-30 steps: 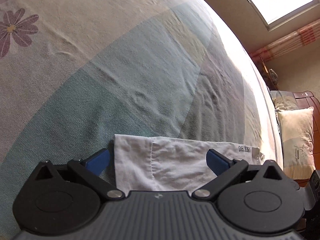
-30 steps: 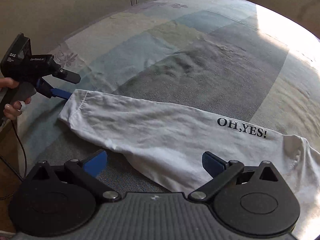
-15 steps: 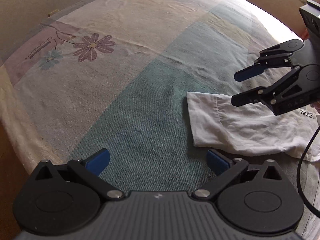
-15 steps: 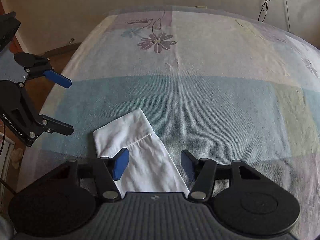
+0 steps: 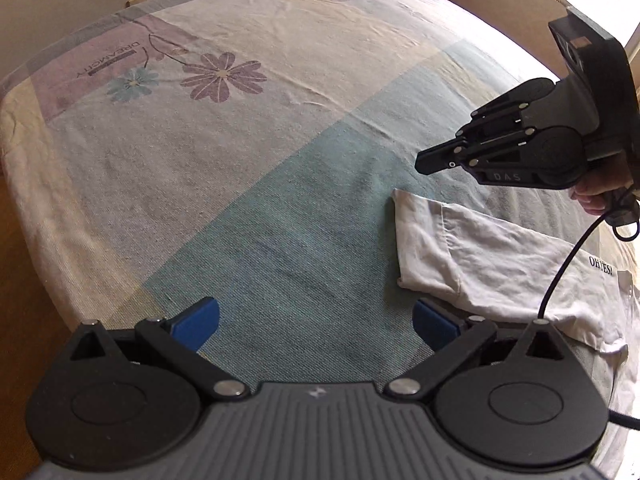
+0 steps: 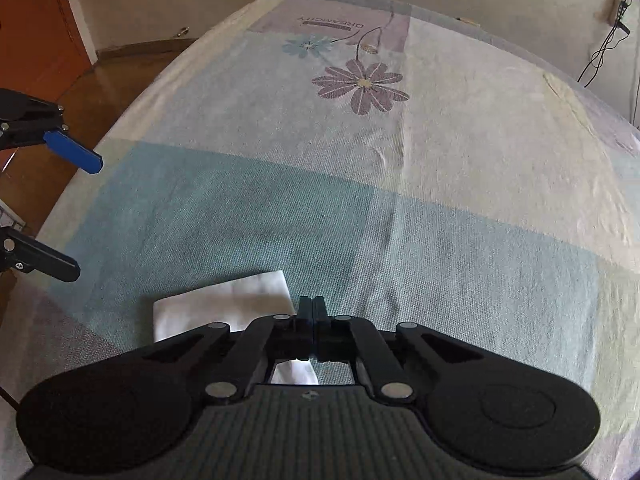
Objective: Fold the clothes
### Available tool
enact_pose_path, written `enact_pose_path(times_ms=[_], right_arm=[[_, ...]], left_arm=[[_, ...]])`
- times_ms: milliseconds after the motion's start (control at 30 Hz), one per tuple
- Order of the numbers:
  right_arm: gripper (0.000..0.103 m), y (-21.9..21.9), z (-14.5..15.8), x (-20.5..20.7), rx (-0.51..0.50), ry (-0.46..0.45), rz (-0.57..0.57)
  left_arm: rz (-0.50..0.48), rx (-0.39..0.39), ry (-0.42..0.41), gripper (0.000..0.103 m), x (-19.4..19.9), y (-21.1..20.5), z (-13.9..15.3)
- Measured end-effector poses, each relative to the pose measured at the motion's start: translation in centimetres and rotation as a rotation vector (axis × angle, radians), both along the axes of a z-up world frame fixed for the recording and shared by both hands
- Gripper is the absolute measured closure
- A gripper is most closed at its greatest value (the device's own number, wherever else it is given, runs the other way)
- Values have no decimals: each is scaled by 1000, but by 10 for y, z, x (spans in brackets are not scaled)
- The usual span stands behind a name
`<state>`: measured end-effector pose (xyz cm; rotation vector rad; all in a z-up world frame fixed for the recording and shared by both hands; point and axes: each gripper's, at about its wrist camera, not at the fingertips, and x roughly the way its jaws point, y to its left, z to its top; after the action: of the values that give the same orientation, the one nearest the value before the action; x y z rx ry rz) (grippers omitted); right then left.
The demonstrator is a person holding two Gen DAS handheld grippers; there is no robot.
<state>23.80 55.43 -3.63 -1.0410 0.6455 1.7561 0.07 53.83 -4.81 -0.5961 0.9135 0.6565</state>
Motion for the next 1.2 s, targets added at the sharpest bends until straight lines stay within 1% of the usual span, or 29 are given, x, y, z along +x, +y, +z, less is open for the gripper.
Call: enact_pose_path(times_ms=[100,133,200,233,267,300,333,367,467,500,533,600,733,767,800,867,967,1000,1067,1100,1200], right_arm=[[98,5,10,6,31,28,-64],[95,1,15,7,39,52,-60],[92,-9,19,5,4,116,-25],[83,-13,15,2,-8,99,-1],[72,-17,11,-2,-17,74,24],[71,-21,7,-5,-25,48,48],[71,-22,1,-7,-31,20,68],[70,-21,-4,-7,-42,13,77],[71,-17,-15,-1,-95,59,65],[76,-16,-14,0,-114,80,64],[90,-17,-12,-1,-116,78,72],[92,-17,-9,-2,-93,51,76],[92,-13,-7,0,-4,-41,10],[88,-13,-5,1,12,-47,-15],[86,-14,0,5,19,-27,-39],[73,-22,9,11,32,13,-80],[73,-42,24,16,56,56,-131],[73,-54,27,16,52,82,-142],[73,-77,29,8,45,102,-153],[73,-88,27,0,33,110,-151],[73,-105,12,-28,26,105,-144]], left_arm=[[-9,10,-4,1,2,1,3],[-11,7,-10,1,2,1,3],[-15,4,-15,1,3,3,0],[-11,7,-3,1,3,4,-2],[-8,9,8,1,4,4,-4],[-7,10,10,1,4,4,-5],[-7,10,12,1,4,3,-5],[-10,5,8,1,5,3,-6],[-24,-3,10,1,5,1,-7],[-29,-3,14,1,5,0,-8],[-29,-4,19,1,4,-1,-9],[-29,-5,28,1,3,-2,-9],[-3,-12,12,1,0,1,-6],[5,-18,6,1,0,3,-5],[14,-24,-1,1,-1,4,-4],[26,-37,-22,1,-1,8,-2],[37,-47,-47,1,2,13,1],[41,-46,-50,1,3,14,2],[45,-35,-53,1,8,15,3],[50,-30,-55,1,10,15,4],[62,-23,-63,1,14,17,5]])
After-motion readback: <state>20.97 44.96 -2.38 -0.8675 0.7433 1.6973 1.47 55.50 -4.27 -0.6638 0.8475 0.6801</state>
